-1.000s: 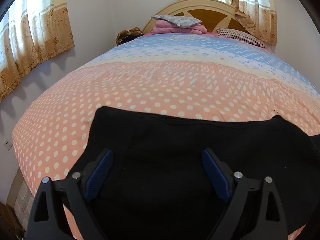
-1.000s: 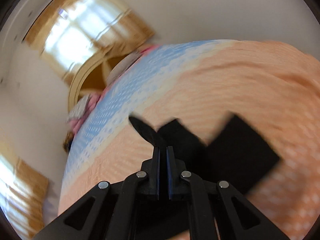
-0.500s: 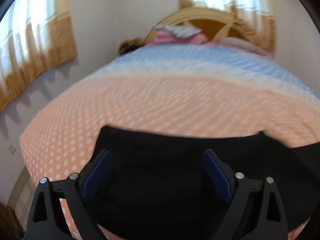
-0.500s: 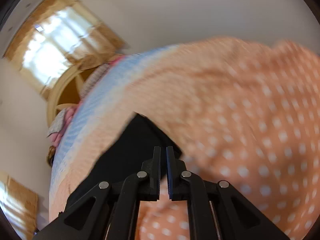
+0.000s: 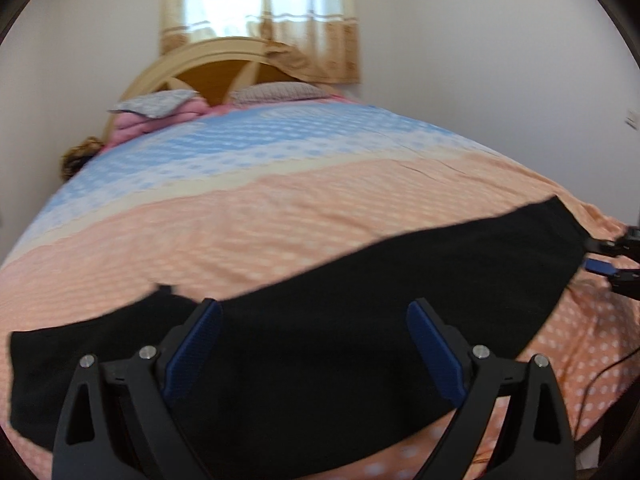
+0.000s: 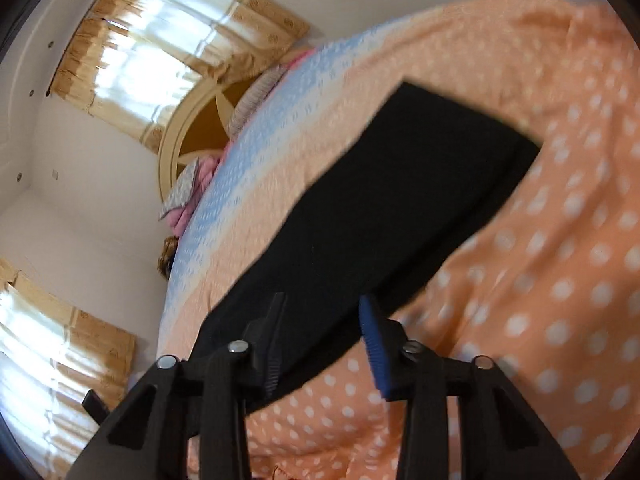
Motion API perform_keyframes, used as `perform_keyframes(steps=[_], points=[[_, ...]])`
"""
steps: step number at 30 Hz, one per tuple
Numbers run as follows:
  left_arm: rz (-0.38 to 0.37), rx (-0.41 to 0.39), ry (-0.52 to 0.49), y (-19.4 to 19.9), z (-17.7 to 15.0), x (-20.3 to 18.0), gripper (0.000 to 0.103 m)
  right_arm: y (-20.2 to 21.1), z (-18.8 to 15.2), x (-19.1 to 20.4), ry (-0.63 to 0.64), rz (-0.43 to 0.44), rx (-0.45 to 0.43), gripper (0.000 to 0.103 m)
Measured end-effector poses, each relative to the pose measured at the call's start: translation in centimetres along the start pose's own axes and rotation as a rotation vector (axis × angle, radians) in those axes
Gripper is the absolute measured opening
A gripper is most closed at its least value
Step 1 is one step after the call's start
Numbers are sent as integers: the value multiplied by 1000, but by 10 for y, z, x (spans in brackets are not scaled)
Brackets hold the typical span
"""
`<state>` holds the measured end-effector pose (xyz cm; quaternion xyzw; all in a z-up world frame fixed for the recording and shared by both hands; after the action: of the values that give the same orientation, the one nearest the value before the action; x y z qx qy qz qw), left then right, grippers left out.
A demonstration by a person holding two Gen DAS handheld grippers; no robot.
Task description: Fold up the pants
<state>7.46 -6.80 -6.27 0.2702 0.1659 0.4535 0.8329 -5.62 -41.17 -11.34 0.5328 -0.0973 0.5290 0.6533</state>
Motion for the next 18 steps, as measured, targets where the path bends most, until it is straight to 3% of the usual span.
perform_keyframes(steps=[6, 7, 8, 9, 12, 15, 18], points=[[-23, 54, 21, -7, -13, -9, 96, -33, -8, -2, 5, -62, 32, 38], [-24, 58, 23, -5, -15, -8, 96, -35, -10, -3, -9, -51, 33, 30], [-24, 59, 21, -4, -15, -7, 96, -32, -12, -4, -5, -42, 21, 7], [-23, 58, 20, -4, -15, -8, 96, -30, -14, -3, 13, -50, 12, 3], [-34, 42, 15, -3, -10, -13, 96, -22, -16, -5, 43, -73, 7, 2], [-35, 38, -3, -5, -5, -18, 96, -18, -21, -17, 91, -175, 37, 0], [-25, 39, -15, -9, -2, -21, 96, -11, -21, -23, 113, -199, 42, 0]])
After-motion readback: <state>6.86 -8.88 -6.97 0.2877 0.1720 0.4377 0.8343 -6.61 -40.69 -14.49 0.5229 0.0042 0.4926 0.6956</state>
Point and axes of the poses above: each gripper's, at about its wrist camera, not at the fingertips, and y roughly against the way its jaws point, x to its left, z to its top, the point moved 4 cm from there along -y, roughly the way its jaws point, and after that the axes turned 3 degrees about -z, right-handed, at the moved point
